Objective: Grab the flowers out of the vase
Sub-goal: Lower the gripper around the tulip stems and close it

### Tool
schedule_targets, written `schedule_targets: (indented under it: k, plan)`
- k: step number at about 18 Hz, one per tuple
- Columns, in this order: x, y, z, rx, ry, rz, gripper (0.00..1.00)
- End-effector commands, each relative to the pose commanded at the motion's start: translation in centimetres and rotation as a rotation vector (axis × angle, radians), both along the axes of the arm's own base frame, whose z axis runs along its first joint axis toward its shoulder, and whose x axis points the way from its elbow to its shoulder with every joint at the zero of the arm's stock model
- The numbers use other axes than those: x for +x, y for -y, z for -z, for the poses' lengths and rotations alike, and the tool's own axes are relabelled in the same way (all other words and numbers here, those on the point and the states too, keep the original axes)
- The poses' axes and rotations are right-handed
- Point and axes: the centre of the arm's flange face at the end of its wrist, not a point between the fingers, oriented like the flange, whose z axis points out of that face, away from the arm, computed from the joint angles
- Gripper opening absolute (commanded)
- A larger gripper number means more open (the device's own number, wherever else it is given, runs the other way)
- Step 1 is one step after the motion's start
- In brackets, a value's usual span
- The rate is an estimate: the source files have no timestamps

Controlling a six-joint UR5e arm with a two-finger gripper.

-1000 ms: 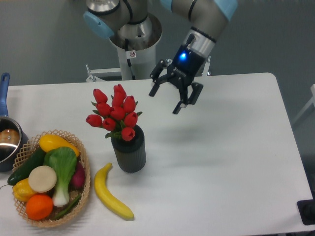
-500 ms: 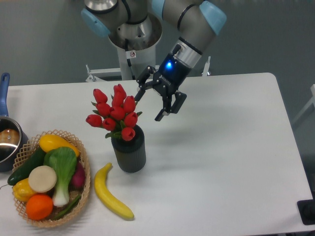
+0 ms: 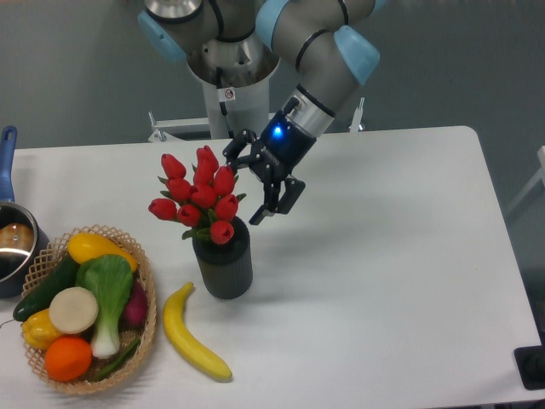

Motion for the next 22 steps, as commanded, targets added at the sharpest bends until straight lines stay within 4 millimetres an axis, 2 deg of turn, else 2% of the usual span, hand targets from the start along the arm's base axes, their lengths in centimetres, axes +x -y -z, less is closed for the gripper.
schedule_targets:
  k: [2, 6, 11, 14, 17, 22]
  plan:
    - [-0.1, -0.4, 0.4, -0.003, 0.007, 0.008, 1.00]
    - [-0.4, -0.9, -0.3, -0.015, 0.030, -0.019, 1.00]
    - [0.5, -1.8, -0.4, -0.004, 0.048, -0.003, 1.00]
    - [0.7, -2.2, 0.5, -0.001, 0.075, 0.004, 1.00]
    - [1.2, -2.8, 0.5, 0.004, 0.083, 0.019, 1.00]
    - [0.9, -3.5, 0.8, 0.038, 0.115, 0.024, 1.00]
